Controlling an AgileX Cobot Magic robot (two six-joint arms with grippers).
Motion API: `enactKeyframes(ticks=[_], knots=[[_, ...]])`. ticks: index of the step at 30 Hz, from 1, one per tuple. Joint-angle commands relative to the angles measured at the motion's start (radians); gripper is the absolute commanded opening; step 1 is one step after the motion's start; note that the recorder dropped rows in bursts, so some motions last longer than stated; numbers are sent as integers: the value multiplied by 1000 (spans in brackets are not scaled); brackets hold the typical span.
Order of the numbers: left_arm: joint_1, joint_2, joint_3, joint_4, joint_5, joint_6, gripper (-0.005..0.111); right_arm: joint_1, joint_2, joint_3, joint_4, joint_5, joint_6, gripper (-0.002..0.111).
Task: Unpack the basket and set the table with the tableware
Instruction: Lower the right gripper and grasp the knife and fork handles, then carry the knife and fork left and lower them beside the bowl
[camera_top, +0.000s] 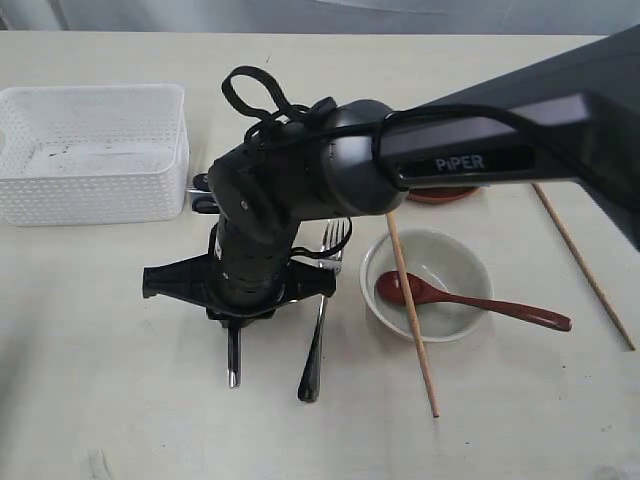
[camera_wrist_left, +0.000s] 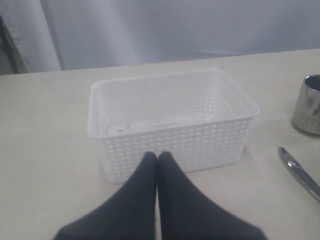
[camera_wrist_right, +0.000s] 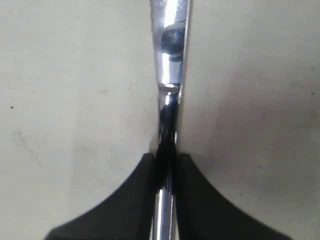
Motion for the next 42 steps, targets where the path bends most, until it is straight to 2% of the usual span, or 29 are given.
enactKeyframes(ticks=[1,4,16,18,23,25,28,34,36,39,42], knots=[[3,-5,3,-3,-7,2,0,-6,12,5,6,13,62,0],[3,-5,3,-3,-7,2,0,-6,12,5,6,-2,131,0],[3,-5,3,-3,-7,2,0,-8,12,5,-20,51,145,0],[3,-5,3,-3,-7,2,0,-8,12,5,-20,51,143,5],[3,-5,3,-3,-7,2,0,-8,11,5,-20,54,120,37],[3,-5,3,-3,-7,2,0,-8,-4,5,-20,58,99,43],[3,-5,3,-3,-7,2,0,-19,-51,5,-45,83,75,42],[3,-5,3,-3,-7,2,0,-32,-146,5,-164,318,59,42],[3,-5,3,-3,-7,2,0,-32,-154,10,-177,345,55,42],[3,-5,3,-3,-7,2,0,-37,-154,64,-179,304,73,42],[3,-5,3,-3,-7,2,0,-65,-154,139,-177,178,92,42]])
